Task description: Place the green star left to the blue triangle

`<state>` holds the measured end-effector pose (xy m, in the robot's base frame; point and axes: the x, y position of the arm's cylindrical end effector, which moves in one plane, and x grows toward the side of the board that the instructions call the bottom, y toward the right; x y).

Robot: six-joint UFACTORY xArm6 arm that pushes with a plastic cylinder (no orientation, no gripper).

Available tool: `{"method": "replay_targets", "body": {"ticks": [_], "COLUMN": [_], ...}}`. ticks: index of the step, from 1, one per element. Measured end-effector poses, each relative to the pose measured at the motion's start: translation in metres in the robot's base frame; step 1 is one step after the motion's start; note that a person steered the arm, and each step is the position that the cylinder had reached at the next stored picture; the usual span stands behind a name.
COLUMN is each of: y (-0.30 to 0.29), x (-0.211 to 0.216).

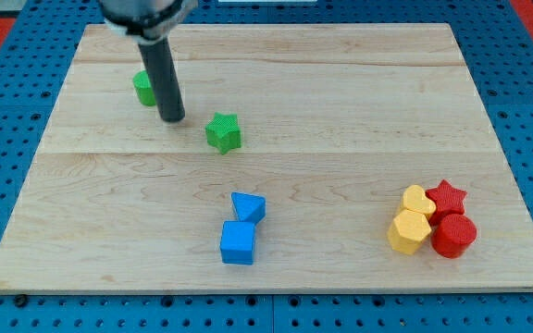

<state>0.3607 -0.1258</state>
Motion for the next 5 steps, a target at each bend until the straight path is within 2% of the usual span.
{"method": "replay_targets", "body": {"ticks": [1, 2, 3, 5], "y": [0.029, 0.095, 0.101, 0.041], "x": [-0.045, -0.036, 0.004, 0.092]}}
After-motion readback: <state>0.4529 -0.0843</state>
